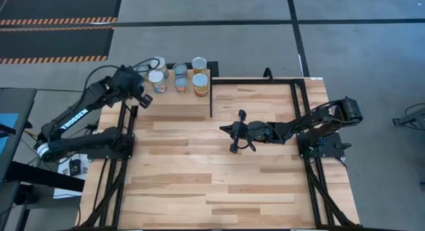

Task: Pick and place cans onto a shelf
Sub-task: Put the white can on the shelf aligned with the other light green, then return to Home Position

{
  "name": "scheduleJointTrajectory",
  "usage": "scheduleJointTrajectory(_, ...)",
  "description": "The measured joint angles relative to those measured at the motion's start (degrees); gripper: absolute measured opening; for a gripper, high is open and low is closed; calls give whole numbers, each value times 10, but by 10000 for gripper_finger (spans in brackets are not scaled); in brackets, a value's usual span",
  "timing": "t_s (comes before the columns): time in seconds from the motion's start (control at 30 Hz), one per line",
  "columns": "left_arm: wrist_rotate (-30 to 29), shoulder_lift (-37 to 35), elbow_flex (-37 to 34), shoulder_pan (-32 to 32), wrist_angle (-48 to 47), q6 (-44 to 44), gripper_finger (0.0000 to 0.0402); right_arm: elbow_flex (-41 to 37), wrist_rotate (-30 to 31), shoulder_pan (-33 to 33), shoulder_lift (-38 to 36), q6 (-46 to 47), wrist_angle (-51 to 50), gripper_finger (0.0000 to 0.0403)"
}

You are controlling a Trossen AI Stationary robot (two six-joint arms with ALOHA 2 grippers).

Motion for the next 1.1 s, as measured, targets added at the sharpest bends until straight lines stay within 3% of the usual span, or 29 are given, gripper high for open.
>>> scheduleJointTrajectory(0.3, 57, 36, 0, 49, 30, 14, 3, 0, 0, 0, 0, -2, 0, 12)
scheduleJointTrajectory(0.7, 69, 37, 0, 57, 32, 9, 14, 0, 1, 0, 0, -2, 0, 12)
scheduleJointTrajectory(1.1, 68, 37, 0, 57, 47, 10, 54, 0, 1, 0, 0, -2, 0, 12)
